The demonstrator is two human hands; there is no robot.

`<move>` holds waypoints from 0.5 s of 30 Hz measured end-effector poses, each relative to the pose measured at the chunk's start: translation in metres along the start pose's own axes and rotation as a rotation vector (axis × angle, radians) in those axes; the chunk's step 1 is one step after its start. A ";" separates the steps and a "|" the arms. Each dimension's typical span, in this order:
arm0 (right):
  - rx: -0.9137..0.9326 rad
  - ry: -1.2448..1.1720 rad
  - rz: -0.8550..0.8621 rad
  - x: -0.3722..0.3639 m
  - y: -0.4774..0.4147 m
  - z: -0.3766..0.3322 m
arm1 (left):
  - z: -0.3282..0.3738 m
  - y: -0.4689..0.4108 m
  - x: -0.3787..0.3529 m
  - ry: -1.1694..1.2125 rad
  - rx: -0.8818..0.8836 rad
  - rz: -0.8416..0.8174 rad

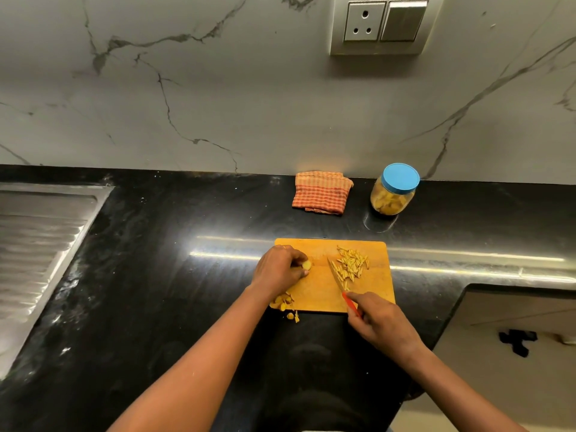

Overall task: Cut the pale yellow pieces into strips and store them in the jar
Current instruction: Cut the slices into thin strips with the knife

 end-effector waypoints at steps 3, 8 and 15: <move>0.007 -0.025 0.026 -0.002 -0.003 -0.008 | 0.005 0.005 -0.008 0.014 0.000 -0.031; 0.015 -0.074 0.030 -0.011 -0.011 -0.022 | 0.005 0.010 -0.016 0.058 0.018 -0.042; -0.003 -0.064 0.032 -0.021 -0.016 -0.029 | 0.006 0.011 -0.013 0.048 0.007 -0.061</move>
Point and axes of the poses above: each hand's wrist, its own y-axis away from the middle knuckle, its own x-axis out of the back of the hand, z = x × y, the point moved 5 cm from there along -y, towards the middle knuckle, and after that the axes turned 11 degrees about -z, right-handed, at the moved point
